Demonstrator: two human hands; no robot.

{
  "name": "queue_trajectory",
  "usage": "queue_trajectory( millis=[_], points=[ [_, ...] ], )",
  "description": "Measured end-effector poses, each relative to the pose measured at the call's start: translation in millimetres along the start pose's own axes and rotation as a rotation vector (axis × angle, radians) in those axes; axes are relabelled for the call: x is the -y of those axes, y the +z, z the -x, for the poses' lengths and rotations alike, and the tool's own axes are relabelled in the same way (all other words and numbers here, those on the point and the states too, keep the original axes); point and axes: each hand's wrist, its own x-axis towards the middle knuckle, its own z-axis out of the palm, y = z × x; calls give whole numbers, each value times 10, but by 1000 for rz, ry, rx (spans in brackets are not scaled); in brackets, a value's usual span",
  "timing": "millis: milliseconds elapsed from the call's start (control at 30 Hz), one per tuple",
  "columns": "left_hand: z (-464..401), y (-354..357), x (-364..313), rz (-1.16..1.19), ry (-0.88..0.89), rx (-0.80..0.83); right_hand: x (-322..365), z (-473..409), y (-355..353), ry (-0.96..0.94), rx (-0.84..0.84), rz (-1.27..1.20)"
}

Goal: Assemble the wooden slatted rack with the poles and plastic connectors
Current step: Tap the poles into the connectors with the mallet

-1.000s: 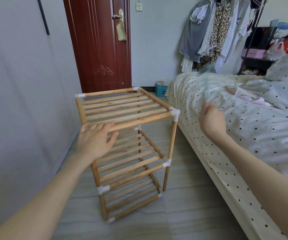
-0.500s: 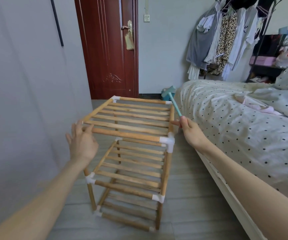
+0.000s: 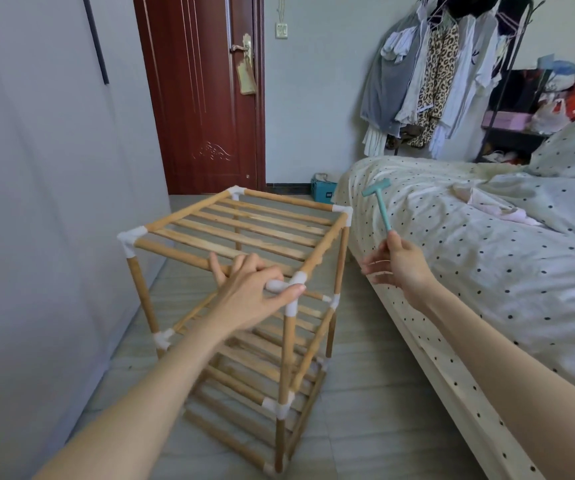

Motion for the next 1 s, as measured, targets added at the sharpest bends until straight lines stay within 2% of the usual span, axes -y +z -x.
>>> queue_trajectory(
  millis=[67,200,267,367,467,600,633,700,733,767,800,900,933,1000],
  points=[
    [40,-102,172,33,-28,28,-47,-43,-63,-26,-61,159],
    [137,-361,440,27,-59,40,-124,-144,-193,-143,-145,644],
    [189,-385,549,-107,-41,-40,-108,-170,-222,-154,-114,788],
    [264,-301,662,-256,68,-262,23,-213,-192,-148,-13,1000],
    [333,-183,754,-279,58,-420,311,-294,-140,-267,-62,942],
    [436,-207,766,-220,21,-469,376,-187,-14,-451,-340,704],
    [444,-228,764,-223,21,-461,247,-151,22,-390,-296,776],
    [422,-231,786,-245,27,-459,-91,-52,64,-116,-34,1028],
    [404,-217,794,-257,27,-460,-151,-54,27,-69,39,1113],
    [390,-203,797,-268,25,-462,-109,-84,-24,-110,24,1070],
    [371,-187,796,-273,24,-474,10,-114,-62,-193,-65,961],
    [374,-163,785,-275,25,-511,390,-106,-145,-460,-470,611],
    [382,-168,784,-270,30,-521,397,-98,-126,-461,-503,592],
    [381,-182,783,-258,38,-528,131,-84,-11,-189,-248,797]
  ],
)
